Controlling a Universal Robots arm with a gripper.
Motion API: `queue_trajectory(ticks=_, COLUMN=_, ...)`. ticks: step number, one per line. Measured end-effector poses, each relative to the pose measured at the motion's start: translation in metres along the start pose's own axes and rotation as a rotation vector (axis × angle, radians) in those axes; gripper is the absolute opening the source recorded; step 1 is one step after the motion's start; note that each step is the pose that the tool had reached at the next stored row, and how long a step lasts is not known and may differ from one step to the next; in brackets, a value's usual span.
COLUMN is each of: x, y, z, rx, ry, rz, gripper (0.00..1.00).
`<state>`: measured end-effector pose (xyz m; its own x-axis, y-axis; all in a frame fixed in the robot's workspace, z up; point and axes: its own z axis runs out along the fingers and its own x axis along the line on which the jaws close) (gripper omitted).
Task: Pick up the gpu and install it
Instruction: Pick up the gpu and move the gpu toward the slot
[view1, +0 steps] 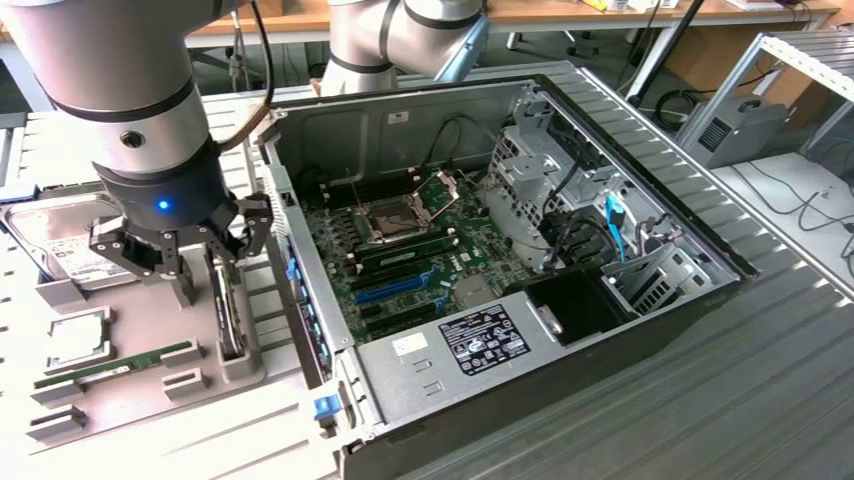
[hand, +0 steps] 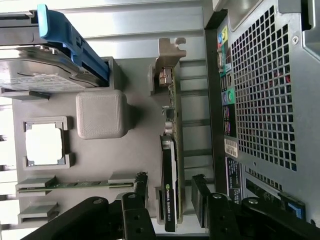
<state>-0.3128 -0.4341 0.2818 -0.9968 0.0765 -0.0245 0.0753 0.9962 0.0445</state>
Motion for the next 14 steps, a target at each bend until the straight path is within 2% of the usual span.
queue_trajectory(ticks=14, x=0.001, y=-0.0013, z=0.0246, rx=0.0011, ry=0.0002, rz=0.000, gripper=0.48)
